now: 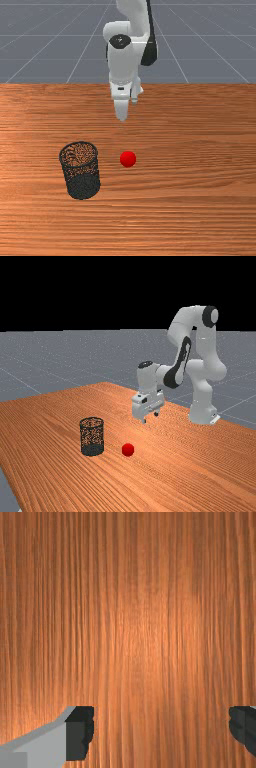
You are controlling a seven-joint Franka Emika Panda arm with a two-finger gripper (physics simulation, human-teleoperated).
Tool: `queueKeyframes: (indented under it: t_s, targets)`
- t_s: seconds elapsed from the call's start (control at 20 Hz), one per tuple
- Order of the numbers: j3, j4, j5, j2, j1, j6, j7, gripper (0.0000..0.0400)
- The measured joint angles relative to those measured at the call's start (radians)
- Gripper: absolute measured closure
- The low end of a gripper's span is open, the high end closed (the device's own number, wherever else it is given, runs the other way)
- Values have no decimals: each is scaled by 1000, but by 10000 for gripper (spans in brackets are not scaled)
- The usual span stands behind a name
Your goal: Put the ball into the container
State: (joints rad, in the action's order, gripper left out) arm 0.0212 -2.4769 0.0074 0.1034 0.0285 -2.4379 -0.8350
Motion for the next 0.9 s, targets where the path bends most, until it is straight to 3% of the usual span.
queueKeyframes:
  t_s: [0.9]
  targets:
    - [-5, 439, 2, 271, -3, 162, 16, 0]
